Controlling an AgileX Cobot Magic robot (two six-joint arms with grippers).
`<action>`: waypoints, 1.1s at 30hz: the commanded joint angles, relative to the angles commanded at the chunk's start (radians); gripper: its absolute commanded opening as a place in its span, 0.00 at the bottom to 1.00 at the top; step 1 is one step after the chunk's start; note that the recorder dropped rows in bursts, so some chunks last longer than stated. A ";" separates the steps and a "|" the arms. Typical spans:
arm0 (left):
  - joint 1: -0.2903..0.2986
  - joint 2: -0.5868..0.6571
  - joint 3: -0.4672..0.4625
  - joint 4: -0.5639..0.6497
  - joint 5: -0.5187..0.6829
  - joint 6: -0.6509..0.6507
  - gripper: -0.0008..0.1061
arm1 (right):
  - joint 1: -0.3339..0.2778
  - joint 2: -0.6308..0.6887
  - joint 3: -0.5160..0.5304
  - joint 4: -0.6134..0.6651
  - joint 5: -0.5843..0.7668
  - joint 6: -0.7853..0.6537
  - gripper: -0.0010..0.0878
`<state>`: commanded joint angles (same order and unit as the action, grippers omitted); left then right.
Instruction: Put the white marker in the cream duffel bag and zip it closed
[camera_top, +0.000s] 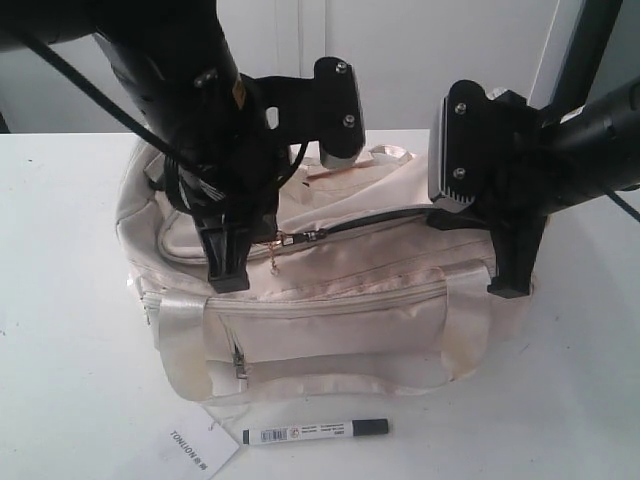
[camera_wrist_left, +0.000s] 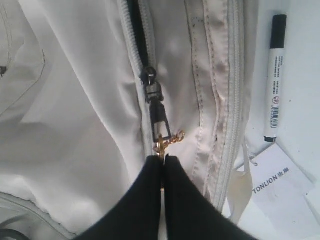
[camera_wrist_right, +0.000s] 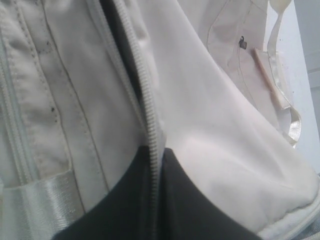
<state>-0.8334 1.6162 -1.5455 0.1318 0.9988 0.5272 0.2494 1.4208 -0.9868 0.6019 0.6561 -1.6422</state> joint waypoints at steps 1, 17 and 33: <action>0.005 0.000 0.000 -0.004 -0.004 0.003 0.01 | 0.000 0.000 0.000 0.000 0.000 0.000 0.01; 0.008 -0.146 0.161 -0.023 -0.179 0.061 0.01 | 0.000 0.000 0.000 0.000 0.000 0.000 0.01; 0.026 -0.256 0.370 -0.005 -0.370 0.079 0.01 | 0.000 0.000 0.000 0.000 0.002 0.000 0.01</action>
<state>-0.8074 1.3598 -1.1755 0.1271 0.6289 0.6062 0.2494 1.4208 -0.9868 0.6019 0.6582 -1.6422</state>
